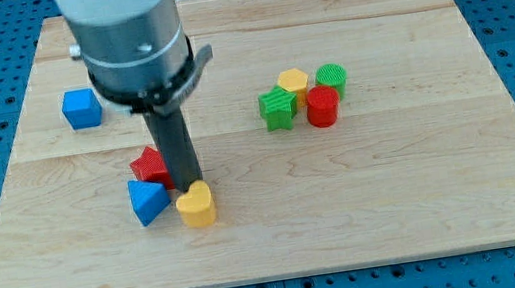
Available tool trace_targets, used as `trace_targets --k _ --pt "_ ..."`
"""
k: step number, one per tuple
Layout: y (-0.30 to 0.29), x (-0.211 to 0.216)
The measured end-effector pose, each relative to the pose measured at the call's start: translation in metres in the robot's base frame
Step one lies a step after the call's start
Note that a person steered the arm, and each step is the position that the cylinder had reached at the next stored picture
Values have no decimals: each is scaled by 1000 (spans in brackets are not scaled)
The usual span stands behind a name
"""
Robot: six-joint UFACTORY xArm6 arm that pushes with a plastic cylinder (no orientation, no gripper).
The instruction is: Move red star along with blue triangle downwards
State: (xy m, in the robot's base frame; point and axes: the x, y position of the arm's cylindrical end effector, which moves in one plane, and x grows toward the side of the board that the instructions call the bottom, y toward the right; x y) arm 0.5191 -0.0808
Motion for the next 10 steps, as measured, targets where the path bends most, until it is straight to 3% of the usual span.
trace_targets --k 1,3,6,10 --pt "22 19" --pt "1 23" --pt "-10 -65" --pt "-33 -6"
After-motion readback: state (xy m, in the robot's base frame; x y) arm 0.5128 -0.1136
